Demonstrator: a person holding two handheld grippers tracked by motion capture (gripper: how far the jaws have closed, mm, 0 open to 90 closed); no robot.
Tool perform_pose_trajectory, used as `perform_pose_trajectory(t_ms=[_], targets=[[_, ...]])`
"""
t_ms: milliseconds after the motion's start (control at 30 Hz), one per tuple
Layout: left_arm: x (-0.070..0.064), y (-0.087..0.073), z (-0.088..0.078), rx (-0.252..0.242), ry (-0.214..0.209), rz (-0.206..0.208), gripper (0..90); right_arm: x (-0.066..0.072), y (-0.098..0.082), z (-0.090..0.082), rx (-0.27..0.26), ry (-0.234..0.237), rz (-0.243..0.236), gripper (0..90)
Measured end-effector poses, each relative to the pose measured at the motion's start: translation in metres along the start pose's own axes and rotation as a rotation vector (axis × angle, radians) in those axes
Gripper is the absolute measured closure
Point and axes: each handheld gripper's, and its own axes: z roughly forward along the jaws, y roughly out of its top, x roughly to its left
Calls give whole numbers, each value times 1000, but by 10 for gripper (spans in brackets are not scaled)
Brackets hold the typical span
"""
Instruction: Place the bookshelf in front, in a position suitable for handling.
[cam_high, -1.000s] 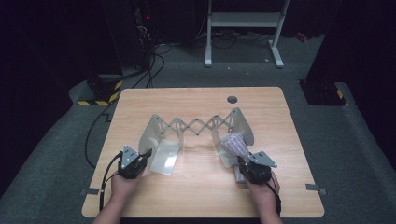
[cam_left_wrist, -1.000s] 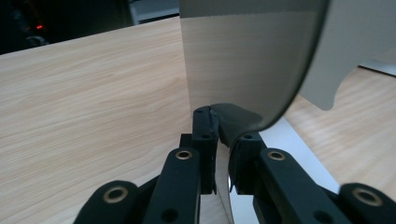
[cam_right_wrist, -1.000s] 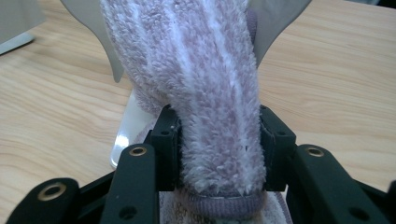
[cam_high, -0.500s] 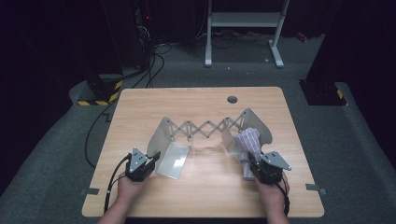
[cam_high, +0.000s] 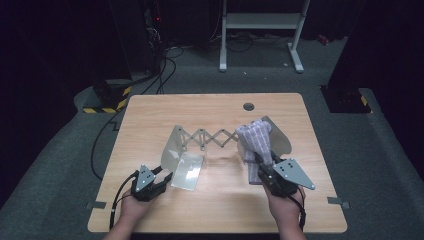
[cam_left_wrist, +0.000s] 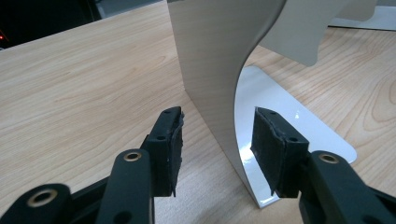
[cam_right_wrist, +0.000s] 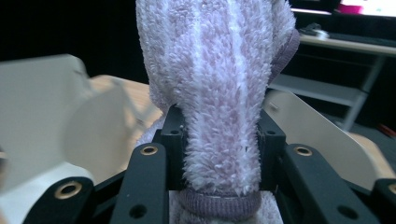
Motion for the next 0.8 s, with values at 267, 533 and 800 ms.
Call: perform_pose_trajectory(t_ms=[267, 533, 800], targets=[[1, -1, 0, 5, -11, 6, 524, 43, -6, 31, 82, 85, -64, 648], [1, 0, -3, -10, -34, -18, 525, 52, -49, 62, 264, 66, -59, 647], [1, 0, -1, 7, -35, -3, 525, 46, -82, 87, 407, 22, -53, 644]])
